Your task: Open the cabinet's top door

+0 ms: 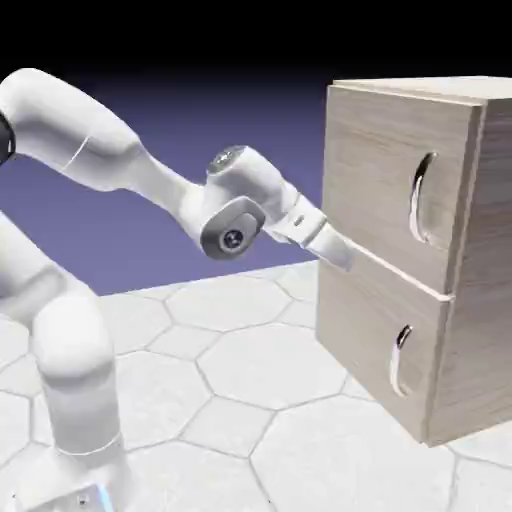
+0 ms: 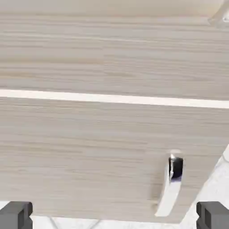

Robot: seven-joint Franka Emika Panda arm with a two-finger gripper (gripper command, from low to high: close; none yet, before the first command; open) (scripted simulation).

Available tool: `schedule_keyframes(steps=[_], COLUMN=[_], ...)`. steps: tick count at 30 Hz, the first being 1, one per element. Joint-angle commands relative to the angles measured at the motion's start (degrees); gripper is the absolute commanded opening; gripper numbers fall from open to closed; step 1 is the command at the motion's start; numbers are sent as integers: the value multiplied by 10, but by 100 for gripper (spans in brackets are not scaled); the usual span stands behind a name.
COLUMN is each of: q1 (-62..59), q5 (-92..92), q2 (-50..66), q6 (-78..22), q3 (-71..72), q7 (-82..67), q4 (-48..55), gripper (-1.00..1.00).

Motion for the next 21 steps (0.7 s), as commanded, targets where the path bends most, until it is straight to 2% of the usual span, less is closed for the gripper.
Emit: schedule_keyframes(steps=[1,21], q1=[9,183], q5=[-25,-523], q2=[-3,-65], q6=[-2,-42], q3=[-9,-197], q7=[19,390], q4=[4,81], gripper=[100,100])
